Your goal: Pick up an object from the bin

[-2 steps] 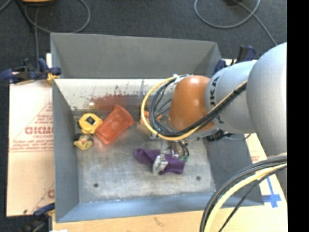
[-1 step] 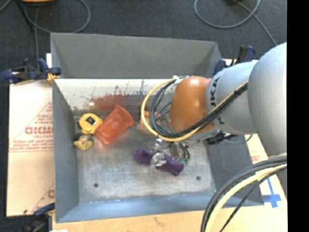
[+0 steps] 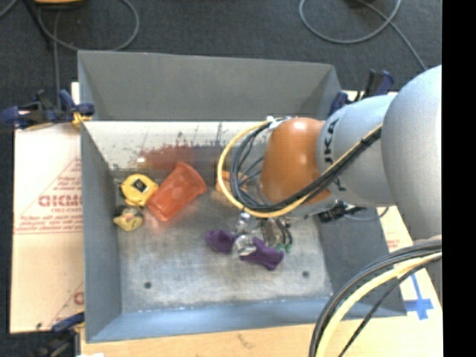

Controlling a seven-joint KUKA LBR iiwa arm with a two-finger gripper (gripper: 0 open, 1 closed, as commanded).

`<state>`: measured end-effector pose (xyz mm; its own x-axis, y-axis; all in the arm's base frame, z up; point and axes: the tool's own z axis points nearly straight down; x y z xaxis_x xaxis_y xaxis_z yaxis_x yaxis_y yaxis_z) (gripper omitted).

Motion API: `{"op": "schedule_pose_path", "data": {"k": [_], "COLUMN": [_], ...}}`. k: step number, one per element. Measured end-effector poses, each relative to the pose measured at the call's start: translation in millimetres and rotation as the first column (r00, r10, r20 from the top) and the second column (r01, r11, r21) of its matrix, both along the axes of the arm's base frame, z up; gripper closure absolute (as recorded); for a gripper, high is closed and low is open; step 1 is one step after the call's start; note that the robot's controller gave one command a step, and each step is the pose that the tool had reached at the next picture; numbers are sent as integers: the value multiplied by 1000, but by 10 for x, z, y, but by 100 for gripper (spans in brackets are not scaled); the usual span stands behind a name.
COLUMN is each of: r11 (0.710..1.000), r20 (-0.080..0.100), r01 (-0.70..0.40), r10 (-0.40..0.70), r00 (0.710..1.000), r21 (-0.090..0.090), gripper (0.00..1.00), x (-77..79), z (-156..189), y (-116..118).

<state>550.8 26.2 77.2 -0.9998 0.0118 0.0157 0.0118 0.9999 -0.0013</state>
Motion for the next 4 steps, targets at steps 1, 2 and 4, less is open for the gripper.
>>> {"op": "schedule_pose_path", "data": {"k": [1, 2, 4], "r11": [1000, 1000, 1000], "r20": [0, 12, 8], "r01": [0, 0, 0], "r10": [0, 0, 0], "r00": [1000, 1000, 1000], "r21": [0, 0, 0], "gripper": [100, 100, 100], "x": [-6, 2, -23], "z": [19, 64, 314], "y": [-1, -3, -7]}}
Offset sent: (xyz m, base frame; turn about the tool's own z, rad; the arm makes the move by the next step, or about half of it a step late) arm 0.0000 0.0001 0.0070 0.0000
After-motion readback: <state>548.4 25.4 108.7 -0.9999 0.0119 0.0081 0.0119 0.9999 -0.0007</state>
